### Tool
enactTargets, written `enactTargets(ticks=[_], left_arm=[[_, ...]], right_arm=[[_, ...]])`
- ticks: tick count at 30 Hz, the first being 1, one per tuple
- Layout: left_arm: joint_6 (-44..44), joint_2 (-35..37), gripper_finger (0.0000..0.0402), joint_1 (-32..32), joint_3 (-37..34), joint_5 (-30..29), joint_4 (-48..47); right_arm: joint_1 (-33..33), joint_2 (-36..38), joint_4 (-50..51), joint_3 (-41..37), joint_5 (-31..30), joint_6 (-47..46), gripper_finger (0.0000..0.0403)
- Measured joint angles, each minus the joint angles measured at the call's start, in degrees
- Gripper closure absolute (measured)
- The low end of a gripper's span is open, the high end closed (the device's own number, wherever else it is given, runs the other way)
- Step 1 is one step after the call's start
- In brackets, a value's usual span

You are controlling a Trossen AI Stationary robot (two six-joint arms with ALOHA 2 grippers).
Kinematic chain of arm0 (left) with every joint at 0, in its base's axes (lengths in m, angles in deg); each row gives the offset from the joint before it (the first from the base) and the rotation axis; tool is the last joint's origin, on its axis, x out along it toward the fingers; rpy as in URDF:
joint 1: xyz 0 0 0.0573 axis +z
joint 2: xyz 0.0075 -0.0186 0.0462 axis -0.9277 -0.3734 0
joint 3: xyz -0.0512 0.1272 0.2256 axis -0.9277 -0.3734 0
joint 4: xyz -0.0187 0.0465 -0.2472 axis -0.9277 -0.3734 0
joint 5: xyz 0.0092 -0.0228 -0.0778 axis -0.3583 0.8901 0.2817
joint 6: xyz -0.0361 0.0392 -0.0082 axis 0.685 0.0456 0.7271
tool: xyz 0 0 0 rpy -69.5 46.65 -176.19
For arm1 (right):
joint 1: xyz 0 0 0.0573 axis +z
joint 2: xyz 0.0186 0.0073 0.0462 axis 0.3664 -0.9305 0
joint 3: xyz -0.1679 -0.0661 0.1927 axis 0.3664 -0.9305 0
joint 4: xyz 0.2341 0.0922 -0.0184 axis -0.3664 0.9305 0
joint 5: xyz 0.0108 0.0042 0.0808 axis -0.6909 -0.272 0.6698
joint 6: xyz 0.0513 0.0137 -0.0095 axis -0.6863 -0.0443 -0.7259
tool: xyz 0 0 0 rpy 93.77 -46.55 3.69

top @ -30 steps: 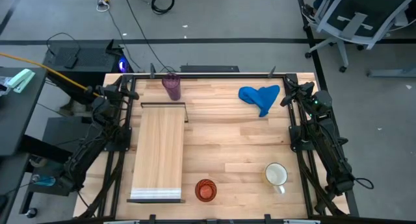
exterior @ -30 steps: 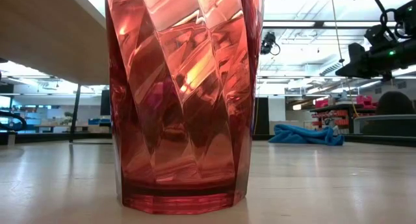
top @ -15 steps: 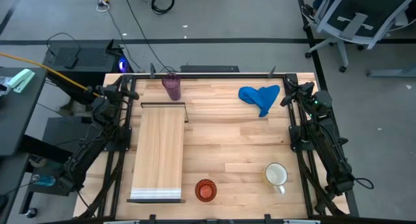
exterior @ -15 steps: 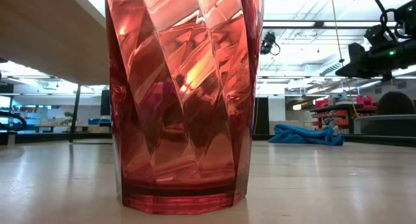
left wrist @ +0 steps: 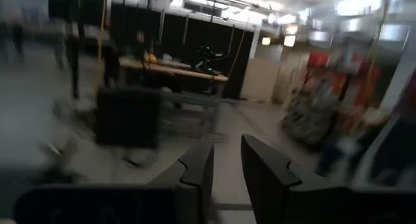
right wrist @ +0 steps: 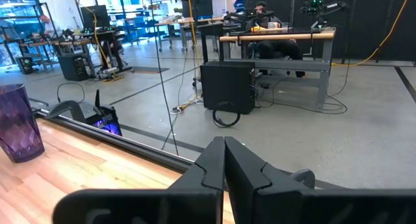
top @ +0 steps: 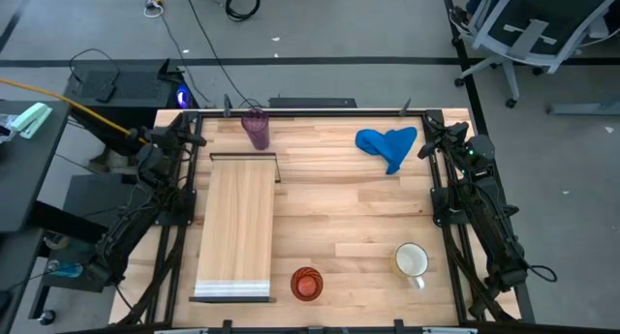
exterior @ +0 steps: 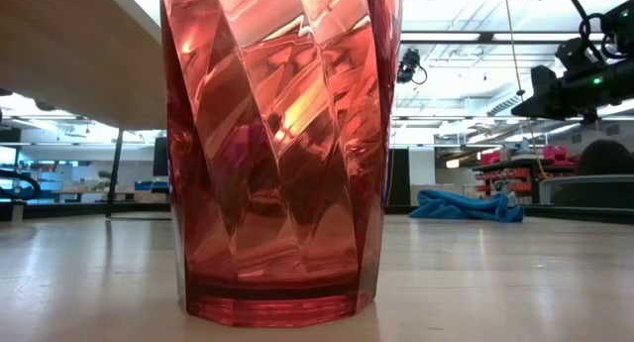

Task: Stack small to large cups/mugs on shelf
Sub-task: Move the purple cup to the center of the table

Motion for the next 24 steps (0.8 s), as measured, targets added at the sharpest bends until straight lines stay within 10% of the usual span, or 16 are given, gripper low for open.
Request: enactTargets(ticks=[6,18,24], left_arm=[[17.4,0.0,0.0315,0.0,0.0,0.0,0.0],[18.0,0.0,0.0332,0.0,0.0,0.6,3.3],[18.1,0.0,0.0341,0.0,0.2,10.3,20.2]], right_arm=[[0.0,0.0,0.0,0.0,0.0,0.0,0.0386],[0.0,0.0,0.0,0.0,0.0,0.0,0.0386],[0.0,0.0,0.0,0.0,0.0,0.0,0.0386]])
